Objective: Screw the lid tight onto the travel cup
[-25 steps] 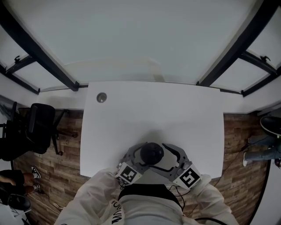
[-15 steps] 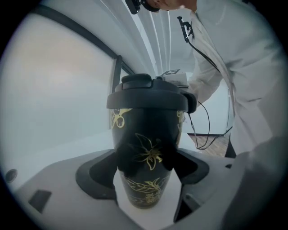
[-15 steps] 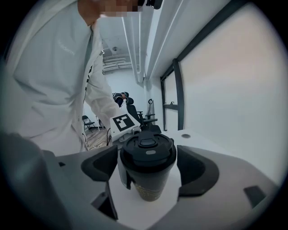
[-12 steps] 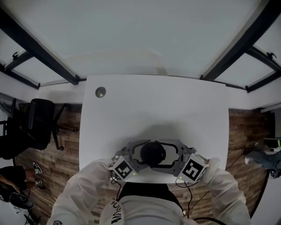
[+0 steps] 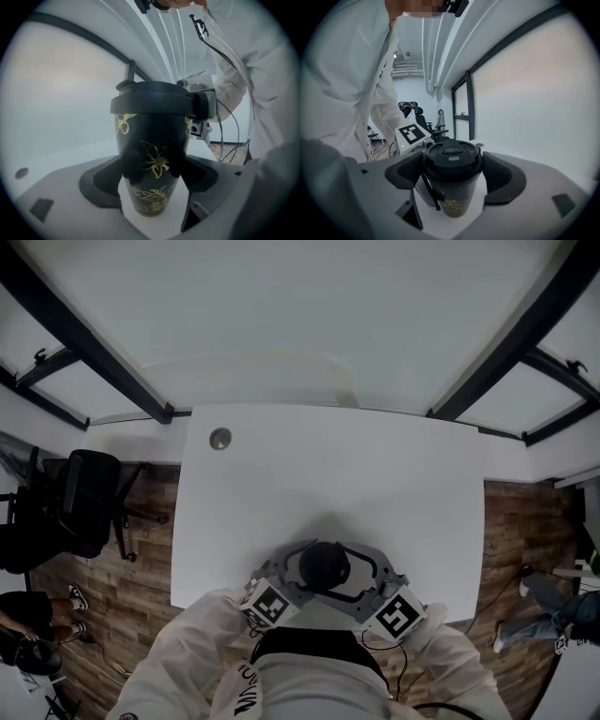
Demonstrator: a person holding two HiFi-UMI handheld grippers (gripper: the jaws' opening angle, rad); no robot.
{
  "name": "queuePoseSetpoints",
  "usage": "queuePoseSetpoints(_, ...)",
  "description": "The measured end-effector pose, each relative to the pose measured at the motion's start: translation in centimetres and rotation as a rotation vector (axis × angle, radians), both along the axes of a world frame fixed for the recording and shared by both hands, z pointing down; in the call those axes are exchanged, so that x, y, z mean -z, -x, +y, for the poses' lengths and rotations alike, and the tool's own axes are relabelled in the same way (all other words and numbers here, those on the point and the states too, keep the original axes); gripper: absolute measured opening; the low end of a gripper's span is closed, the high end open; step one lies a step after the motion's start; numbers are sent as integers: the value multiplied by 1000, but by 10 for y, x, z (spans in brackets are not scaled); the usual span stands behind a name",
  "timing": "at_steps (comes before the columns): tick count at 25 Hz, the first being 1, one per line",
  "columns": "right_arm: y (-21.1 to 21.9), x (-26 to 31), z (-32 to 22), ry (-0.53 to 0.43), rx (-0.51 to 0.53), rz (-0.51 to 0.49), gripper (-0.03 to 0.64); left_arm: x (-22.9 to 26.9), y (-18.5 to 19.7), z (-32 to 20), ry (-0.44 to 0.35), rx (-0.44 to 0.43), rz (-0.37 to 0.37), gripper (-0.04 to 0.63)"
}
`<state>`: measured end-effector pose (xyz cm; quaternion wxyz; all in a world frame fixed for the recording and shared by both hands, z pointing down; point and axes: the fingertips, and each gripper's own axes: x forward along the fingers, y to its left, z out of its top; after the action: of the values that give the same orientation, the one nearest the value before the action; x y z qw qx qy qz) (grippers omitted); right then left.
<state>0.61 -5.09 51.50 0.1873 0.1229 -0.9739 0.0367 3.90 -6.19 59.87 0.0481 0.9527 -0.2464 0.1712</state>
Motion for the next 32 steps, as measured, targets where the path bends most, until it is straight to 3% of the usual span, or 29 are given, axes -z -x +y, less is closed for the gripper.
queuePoseSetpoints(12, -10, 9, 1, -77, -517, -89, 391, 0, -5, 1, -30, 315, 38, 380)
queuePoseSetpoints(16, -10, 12, 2, -93, -600, -119, 391, 1, -5, 2, -35, 328, 41, 380)
queuePoseSetpoints(23, -18, 14, 6, -29, -563, -171, 391, 2, -7, 4, -8, 271, 40, 380)
queuePoseSetpoints(26, -20, 25, 10, -10, -430, -174, 391, 2, -8, 4, -2, 197, 27, 380)
queuePoseSetpoints(29, -17, 23, 15, 7, -238, -109, 391, 1, -7, 6, 11, 102, 14, 380)
queuePoseSetpoints(32, -17, 19, 11, 0, -117, -55, 391, -1, -3, 9, 23, 7, -14, 380)
